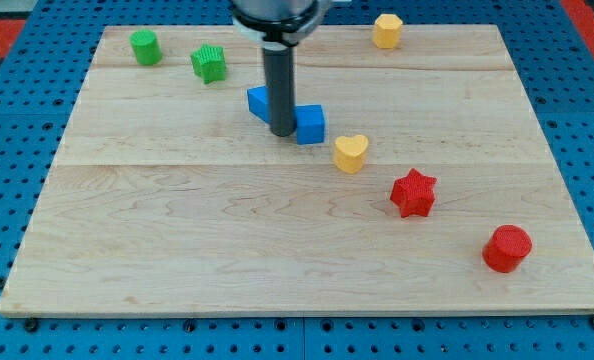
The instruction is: Place the yellow heart close to the blue cube
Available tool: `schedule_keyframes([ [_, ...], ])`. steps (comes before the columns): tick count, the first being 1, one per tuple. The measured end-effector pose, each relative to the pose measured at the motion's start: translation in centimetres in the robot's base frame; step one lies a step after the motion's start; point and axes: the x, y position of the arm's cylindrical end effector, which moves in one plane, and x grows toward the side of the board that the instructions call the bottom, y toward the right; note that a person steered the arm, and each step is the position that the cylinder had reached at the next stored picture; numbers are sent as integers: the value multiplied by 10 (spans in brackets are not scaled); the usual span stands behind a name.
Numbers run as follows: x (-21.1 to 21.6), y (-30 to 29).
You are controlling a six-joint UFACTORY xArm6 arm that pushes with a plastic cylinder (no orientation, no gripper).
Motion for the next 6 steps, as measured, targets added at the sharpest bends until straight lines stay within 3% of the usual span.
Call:
schedule_keyframes([
  [1,29,-9],
  [2,94,-11],
  [3,90,53],
  [6,-49,139],
])
